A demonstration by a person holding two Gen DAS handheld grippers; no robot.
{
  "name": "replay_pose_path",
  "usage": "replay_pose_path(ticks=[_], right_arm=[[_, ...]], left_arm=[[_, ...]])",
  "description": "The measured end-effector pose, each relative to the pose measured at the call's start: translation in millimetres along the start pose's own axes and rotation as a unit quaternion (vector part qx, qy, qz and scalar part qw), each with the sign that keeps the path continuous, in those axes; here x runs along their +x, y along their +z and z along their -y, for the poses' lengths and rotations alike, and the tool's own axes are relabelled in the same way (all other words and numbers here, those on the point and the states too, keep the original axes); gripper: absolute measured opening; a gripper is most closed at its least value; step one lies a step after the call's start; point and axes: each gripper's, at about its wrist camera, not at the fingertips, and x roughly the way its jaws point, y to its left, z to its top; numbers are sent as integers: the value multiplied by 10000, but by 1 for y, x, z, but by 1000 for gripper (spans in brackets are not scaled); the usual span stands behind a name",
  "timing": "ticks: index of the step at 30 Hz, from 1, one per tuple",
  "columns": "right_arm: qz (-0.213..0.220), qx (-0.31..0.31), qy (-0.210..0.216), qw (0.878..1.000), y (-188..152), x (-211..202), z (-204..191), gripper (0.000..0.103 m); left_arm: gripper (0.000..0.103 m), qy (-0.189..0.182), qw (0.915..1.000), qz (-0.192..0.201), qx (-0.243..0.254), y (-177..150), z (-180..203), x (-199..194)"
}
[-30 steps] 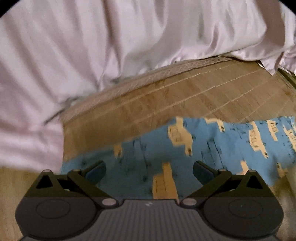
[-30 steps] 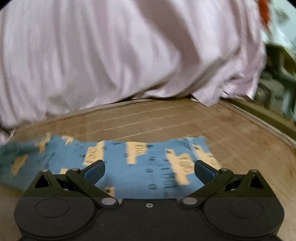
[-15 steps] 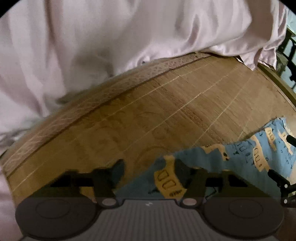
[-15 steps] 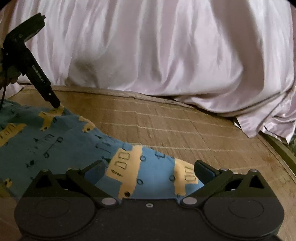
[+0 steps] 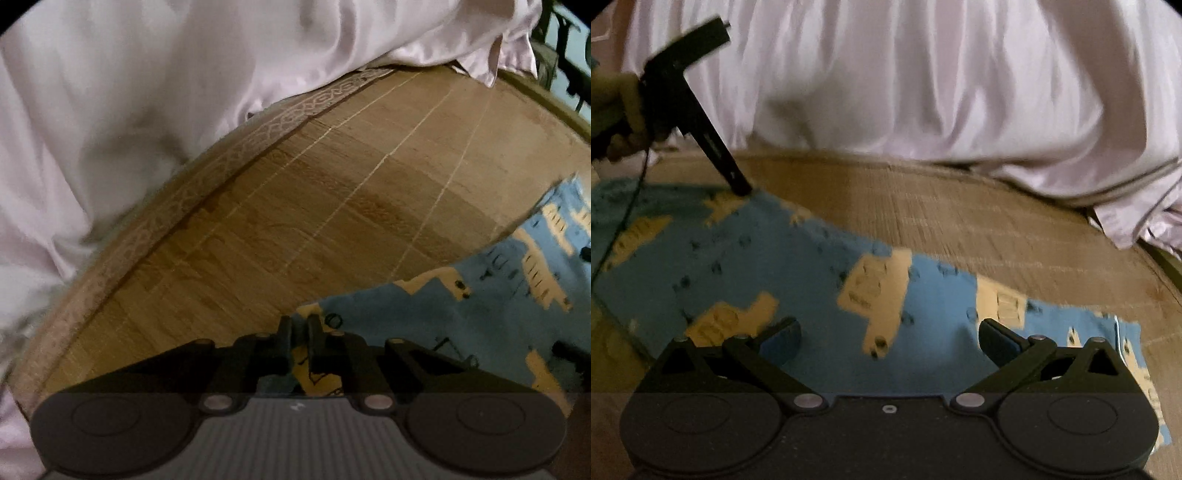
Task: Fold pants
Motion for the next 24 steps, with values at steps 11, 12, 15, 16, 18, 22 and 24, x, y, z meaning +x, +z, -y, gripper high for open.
replay_pose_path(ticks=[11,12,15,16,18,22,24], right_arm=[[153,367,-840,9957,7,-18,36,102],[119,482,-1047,9933,7,-19,44,102],[-82,1058,-1557,9821,3,-27,78,102],[-146,1316,-1668,9771,-1,-31,91,102],[-250,1794,-1856,9658,-11,-38,114,102],[-497,2665,-2227,9364,-33,-57,150,102],[-464,3091,-2197,9241,-42,-68,163,102]], left_arm=[[85,-125,9962,815,-292,34,29,-26],[89,-294,9961,822,-110,48,40,-25],[95,-789,9910,973,470,89,84,-14],[95,-959,9878,1022,673,102,102,-9],[95,-1362,9790,1105,1041,126,145,5],[91,-2239,9528,1197,1662,152,226,29],[83,-2587,9376,1185,2001,157,263,39]])
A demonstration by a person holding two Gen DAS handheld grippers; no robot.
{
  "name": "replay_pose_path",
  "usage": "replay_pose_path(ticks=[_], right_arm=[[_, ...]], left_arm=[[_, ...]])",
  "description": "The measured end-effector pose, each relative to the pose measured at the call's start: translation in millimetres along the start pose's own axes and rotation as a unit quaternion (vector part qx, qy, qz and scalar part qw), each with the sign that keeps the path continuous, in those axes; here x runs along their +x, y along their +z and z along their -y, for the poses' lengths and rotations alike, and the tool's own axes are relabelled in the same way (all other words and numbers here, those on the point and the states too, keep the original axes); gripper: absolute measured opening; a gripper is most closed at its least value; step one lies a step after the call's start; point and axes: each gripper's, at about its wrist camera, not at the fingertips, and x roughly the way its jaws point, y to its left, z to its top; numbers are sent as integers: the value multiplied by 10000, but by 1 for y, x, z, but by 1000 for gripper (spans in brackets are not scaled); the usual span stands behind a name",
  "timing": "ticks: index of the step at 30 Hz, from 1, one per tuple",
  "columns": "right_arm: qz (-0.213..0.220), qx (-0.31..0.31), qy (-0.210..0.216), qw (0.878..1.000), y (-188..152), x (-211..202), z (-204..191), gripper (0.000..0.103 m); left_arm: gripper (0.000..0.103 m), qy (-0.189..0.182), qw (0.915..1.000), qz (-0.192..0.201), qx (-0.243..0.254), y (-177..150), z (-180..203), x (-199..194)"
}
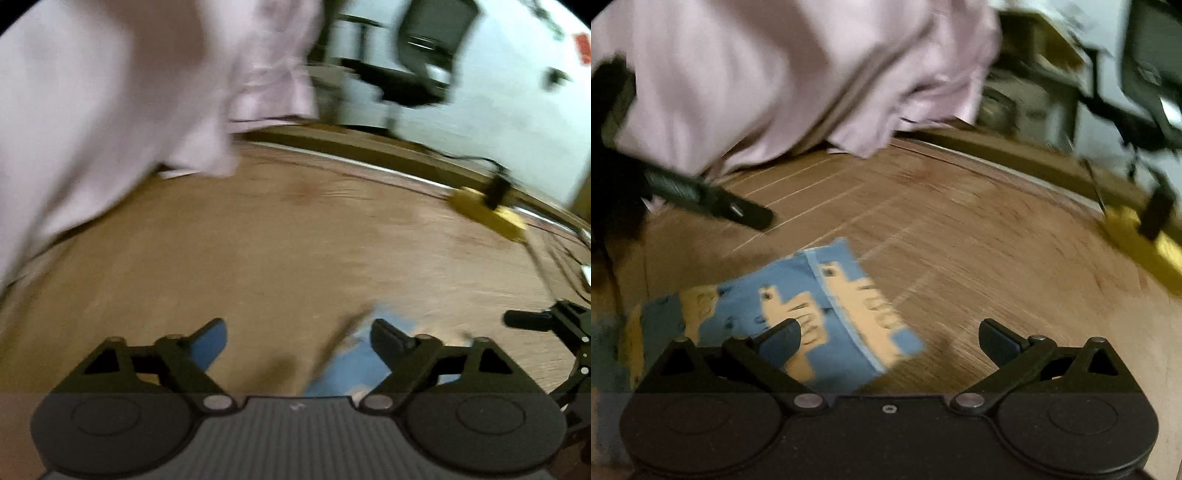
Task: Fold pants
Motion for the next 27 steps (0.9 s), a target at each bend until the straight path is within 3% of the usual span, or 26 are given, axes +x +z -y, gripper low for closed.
replay_pose_path(ticks=[1,3,6,9,11,21,23,27], right_arm=[[-11,219,56,9997,1,-2,9,102],[-19,421,118,9990,1,-3,17,101],[-17,529,257,9983,1,-3,23,90],[-161,559,299,9979,1,6,24,70],[-297,509,339,9977,2,16,23,57],[-348,99,519,9980,-2,22,14,61],[-310,-16,502,9983,-3,22,10,48],[-315,75,667,9972,-2,22,12,41]], left_arm=[[81,-162,9997,-33,152,4,10,10],[68,-403,9983,-99,419,9,25,26],[58,-493,9969,-145,601,4,37,38],[52,-360,9972,-206,621,-8,39,41],[52,-367,9975,-282,537,-11,34,46],[52,-453,9973,-201,542,-15,22,40],[53,-421,9971,-174,614,-16,23,40],[53,-378,9974,-171,590,-16,24,40]])
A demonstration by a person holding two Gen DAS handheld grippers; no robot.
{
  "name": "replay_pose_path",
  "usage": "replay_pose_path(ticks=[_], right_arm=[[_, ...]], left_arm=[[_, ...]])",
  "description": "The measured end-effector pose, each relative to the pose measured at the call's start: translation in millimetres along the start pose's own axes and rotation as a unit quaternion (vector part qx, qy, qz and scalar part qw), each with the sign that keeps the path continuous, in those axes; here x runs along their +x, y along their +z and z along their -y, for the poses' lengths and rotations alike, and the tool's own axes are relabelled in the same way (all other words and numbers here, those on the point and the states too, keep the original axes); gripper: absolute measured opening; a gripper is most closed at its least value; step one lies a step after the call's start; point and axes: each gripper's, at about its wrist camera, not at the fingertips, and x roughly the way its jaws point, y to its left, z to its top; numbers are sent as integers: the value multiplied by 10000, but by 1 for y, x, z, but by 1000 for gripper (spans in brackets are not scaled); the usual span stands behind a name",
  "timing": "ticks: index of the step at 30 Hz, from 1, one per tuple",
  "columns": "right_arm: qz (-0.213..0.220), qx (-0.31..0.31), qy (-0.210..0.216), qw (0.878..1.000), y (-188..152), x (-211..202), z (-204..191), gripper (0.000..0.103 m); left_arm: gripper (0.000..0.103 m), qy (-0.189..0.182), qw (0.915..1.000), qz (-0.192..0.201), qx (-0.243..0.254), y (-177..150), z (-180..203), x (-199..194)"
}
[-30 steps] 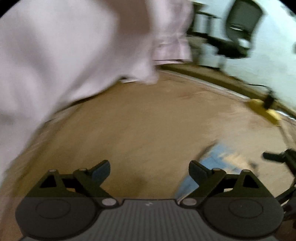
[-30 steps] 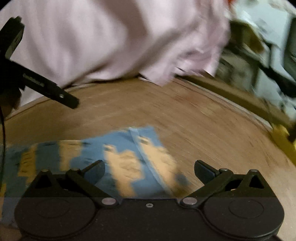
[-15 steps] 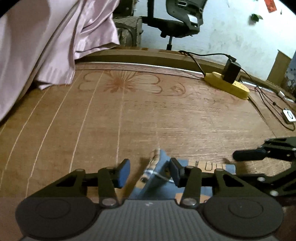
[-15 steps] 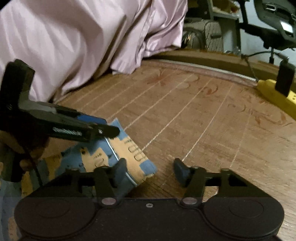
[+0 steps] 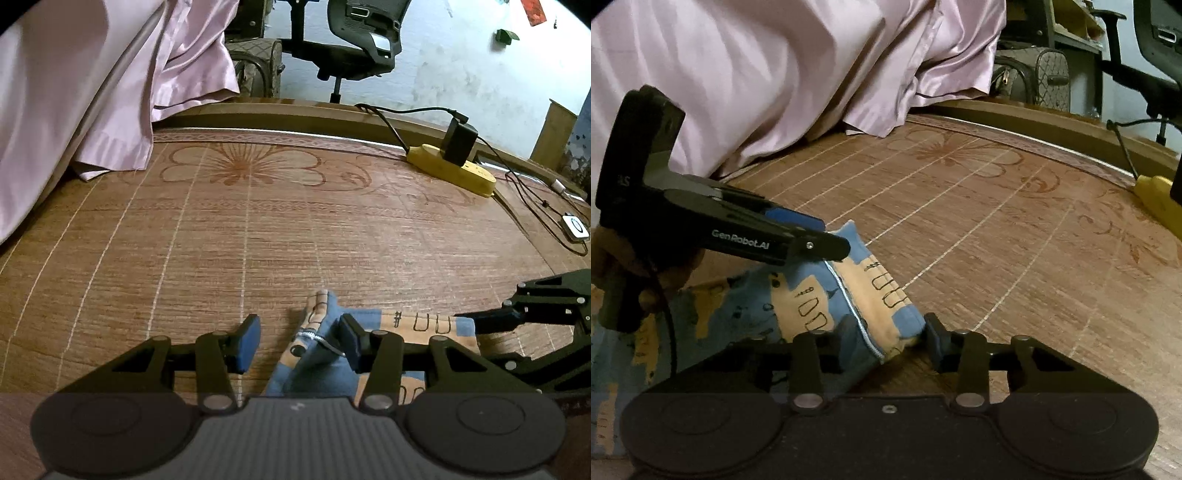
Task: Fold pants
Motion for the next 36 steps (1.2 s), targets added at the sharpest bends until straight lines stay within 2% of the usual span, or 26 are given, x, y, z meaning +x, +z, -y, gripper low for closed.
replay_pose_path(ticks=[2,6,8,11,14,17,21,23,27,29,31,33,36], right_arm=[[-13,394,228,9990,1,-1,10,30],[6,834,417,9956,2,-2,20,20],[77,829,439,9956,3,-4,19,17],[181,439,368,9982,4,-8,9,16],[369,-263,217,9987,3,-13,-7,15],[585,-915,182,9939,1,-19,-24,15],[677,-1456,390,9863,-2,-24,-42,15],[670,-1767,483,9808,-4,-25,-52,15],[545,-2314,598,9695,-13,-23,-69,15],[468,-2265,575,9712,-13,-21,-69,14],[427,-2050,475,9767,-10,-18,-62,15],[456,-1872,227,9810,-7,-16,-52,15],[363,-1481,-78,9883,-2,-10,-31,21]], left_arm=[[53,38,10000,-13,-42,0,0,-1],[65,124,9989,-75,-440,3,-7,-6],[65,91,9975,8,-704,4,-13,-11],[66,14,9948,68,-1019,7,-20,-18],[71,-145,9914,126,-1294,9,-26,-27],[74,-400,9849,178,-1675,9,-36,-39],[74,-496,9758,273,-2111,8,-46,-54],[74,-629,9699,214,-2344,9,-52,-58],[75,-927,9490,-34,-3014,12,-61,-59],[75,-1020,9413,-128,-3216,15,-61,-55],[75,-1069,9375,-291,-3300,20,-56,-48],[76,-1156,9379,-398,-3248,23,-49,-40],[78,-1117,9454,-582,-3007,28,-37,-26]])
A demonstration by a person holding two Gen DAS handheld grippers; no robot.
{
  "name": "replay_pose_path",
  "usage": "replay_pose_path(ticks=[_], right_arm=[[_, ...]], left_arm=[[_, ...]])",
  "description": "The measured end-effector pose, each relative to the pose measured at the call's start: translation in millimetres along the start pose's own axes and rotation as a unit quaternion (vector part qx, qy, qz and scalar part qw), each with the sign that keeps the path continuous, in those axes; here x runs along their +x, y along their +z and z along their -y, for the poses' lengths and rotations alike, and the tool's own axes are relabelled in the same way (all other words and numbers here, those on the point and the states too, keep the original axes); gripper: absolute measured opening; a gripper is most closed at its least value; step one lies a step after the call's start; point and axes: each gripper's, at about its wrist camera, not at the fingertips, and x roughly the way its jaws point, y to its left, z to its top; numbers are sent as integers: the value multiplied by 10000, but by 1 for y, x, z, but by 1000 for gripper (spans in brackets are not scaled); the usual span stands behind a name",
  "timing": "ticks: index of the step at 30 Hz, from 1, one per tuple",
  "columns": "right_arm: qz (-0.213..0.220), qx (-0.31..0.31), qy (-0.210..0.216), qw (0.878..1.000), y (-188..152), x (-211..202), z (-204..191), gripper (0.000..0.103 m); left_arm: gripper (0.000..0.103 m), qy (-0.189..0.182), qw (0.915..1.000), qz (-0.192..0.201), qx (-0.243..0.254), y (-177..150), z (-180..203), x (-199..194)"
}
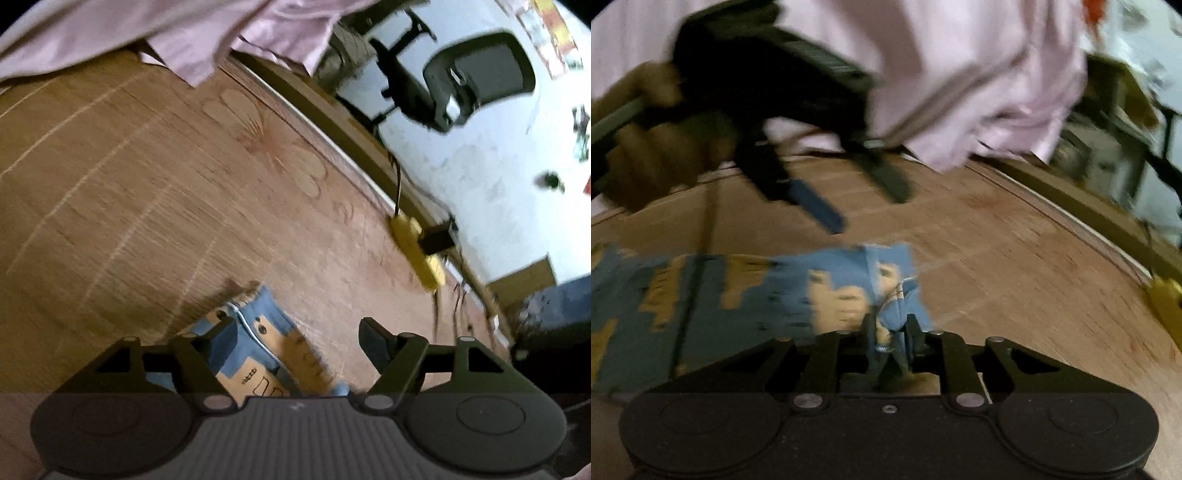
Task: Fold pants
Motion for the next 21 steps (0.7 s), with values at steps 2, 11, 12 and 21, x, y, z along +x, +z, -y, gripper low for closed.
replay_pose_path(ticks=[2,11,12,21], right_arm=[[-163,257,-15,9995,-4,5,15,34],[-357,1449,582,9871,-9,17,50,44],[-357,1534,624,9855,-10,16,51,41],[5,1318,778,9882,0,1,39,15]], left_arm=[[78,127,9998,-127,120,-1,3,12],[78,410,9987,-291,-64,-8,-15,28],[78,360,9989,-289,-128,-7,-17,28],[83,35,9987,-161,-489,-7,-28,11]])
